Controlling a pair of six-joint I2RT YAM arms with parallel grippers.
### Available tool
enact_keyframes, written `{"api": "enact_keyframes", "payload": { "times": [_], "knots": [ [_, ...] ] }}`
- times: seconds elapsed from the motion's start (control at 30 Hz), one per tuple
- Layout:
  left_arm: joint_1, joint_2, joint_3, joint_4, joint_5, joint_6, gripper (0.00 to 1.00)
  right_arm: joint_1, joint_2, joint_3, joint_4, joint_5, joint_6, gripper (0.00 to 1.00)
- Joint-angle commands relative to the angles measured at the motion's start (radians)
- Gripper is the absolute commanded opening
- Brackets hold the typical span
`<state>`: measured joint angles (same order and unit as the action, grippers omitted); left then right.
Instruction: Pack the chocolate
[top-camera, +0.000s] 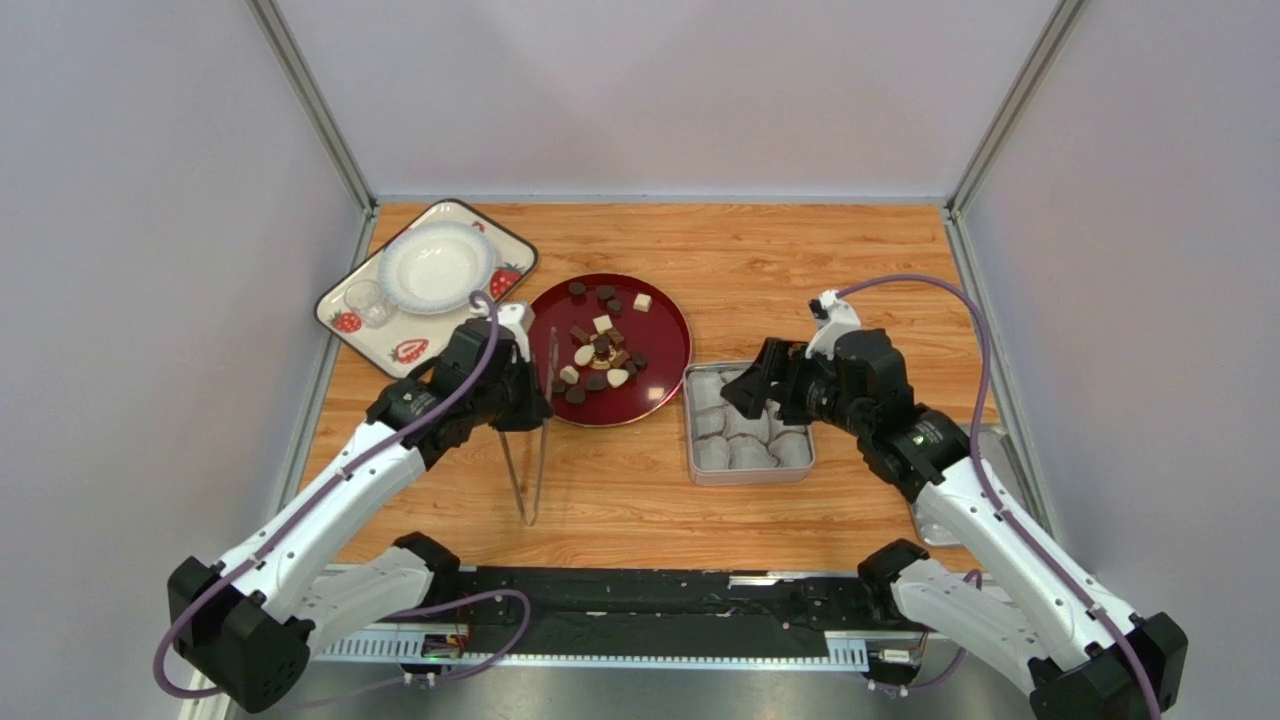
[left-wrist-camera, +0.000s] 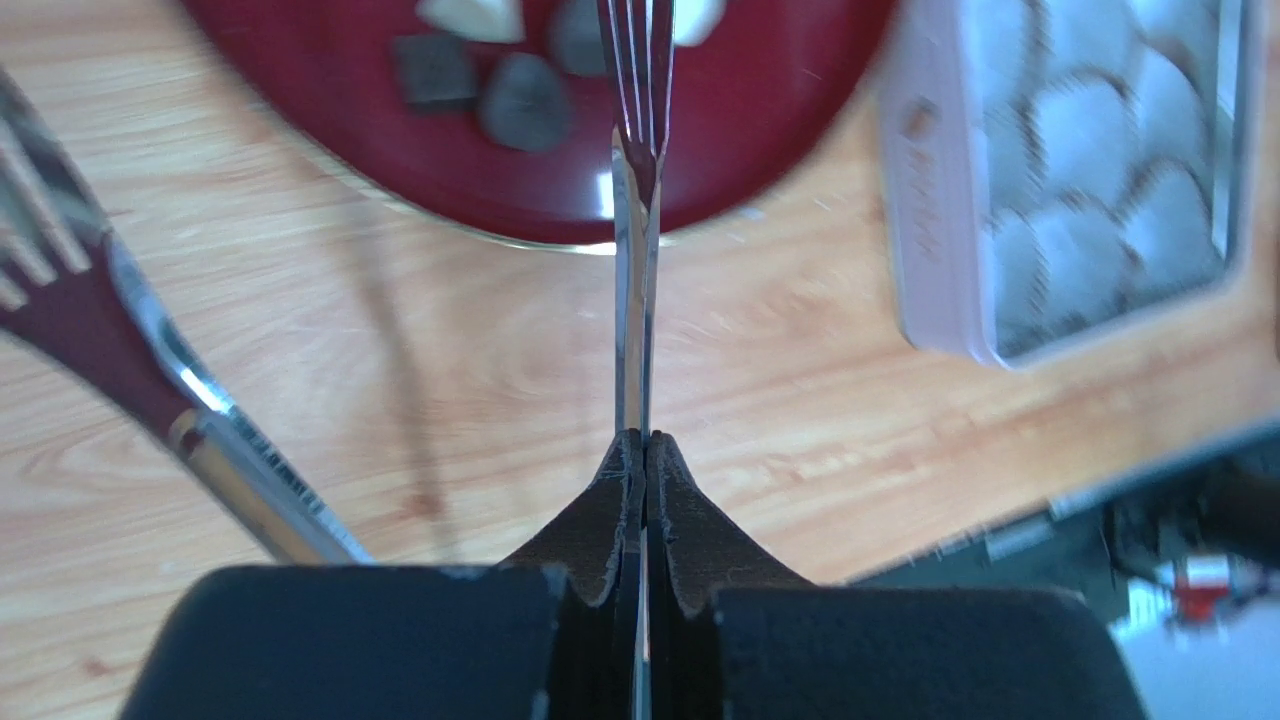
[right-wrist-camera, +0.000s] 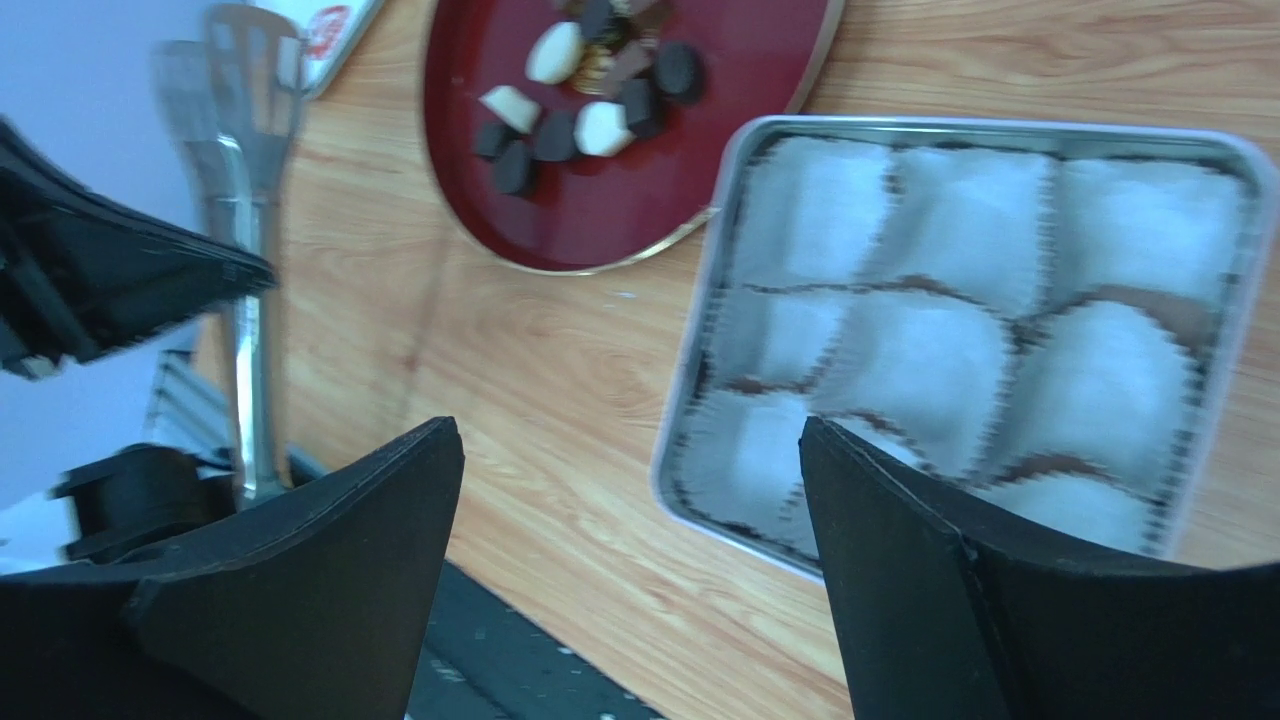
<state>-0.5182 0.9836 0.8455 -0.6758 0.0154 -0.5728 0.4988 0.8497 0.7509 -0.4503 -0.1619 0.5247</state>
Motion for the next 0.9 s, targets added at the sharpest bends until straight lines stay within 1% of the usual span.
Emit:
{"api": "enact_keyframes", "payload": {
  "times": [0.0, 0.03, 0.07, 0.1, 0.13, 0.2, 0.37, 0.57, 0.7, 0.8, 0.87],
  "knots": [
    [-0.132, 0.013, 0.089, 0.016, 0.081, 0.062, 0.00, 0.105, -0.014, -0.010, 0.183, -0.021, 0.173, 0.87],
    [-0.153, 0.020, 0.099, 0.024, 0.081, 0.063, 0.00, 0.122, -0.014, -0.022, 0.211, -0.015, 0.232, 0.85],
    [-0.173, 0.027, 0.121, 0.024, 0.074, 0.064, 0.00, 0.156, -0.018, -0.033, 0.272, 0.002, 0.257, 0.85],
    [-0.213, 0.044, 0.131, 0.027, 0.072, 0.065, 0.00, 0.171, -0.020, -0.057, 0.301, 0.016, 0.280, 0.84],
    [-0.232, 0.053, 0.144, 0.031, 0.070, 0.070, 0.00, 0.185, -0.021, -0.068, 0.324, 0.031, 0.329, 0.81],
    [-0.279, 0.078, 0.174, 0.035, 0.064, 0.073, 0.00, 0.213, -0.023, -0.097, 0.395, 0.059, 0.368, 0.80],
    [-0.356, 0.122, 0.217, 0.059, 0.069, 0.076, 0.00, 0.234, -0.014, -0.143, 0.542, 0.093, 0.466, 0.80],
    [-0.419, 0.155, 0.250, 0.071, 0.058, 0.082, 0.00, 0.233, 0.040, -0.151, 0.616, 0.088, 0.517, 0.83],
    [-0.442, 0.165, 0.264, 0.076, 0.060, 0.085, 0.00, 0.234, 0.083, -0.148, 0.657, 0.075, 0.538, 0.86],
    [-0.450, 0.167, 0.270, 0.085, 0.063, 0.080, 0.00, 0.234, 0.118, -0.147, 0.664, 0.073, 0.560, 0.86],
    [-0.456, 0.168, 0.273, 0.090, 0.066, 0.079, 0.00, 0.234, 0.138, -0.153, 0.699, 0.059, 0.566, 0.86]
  ]
}}
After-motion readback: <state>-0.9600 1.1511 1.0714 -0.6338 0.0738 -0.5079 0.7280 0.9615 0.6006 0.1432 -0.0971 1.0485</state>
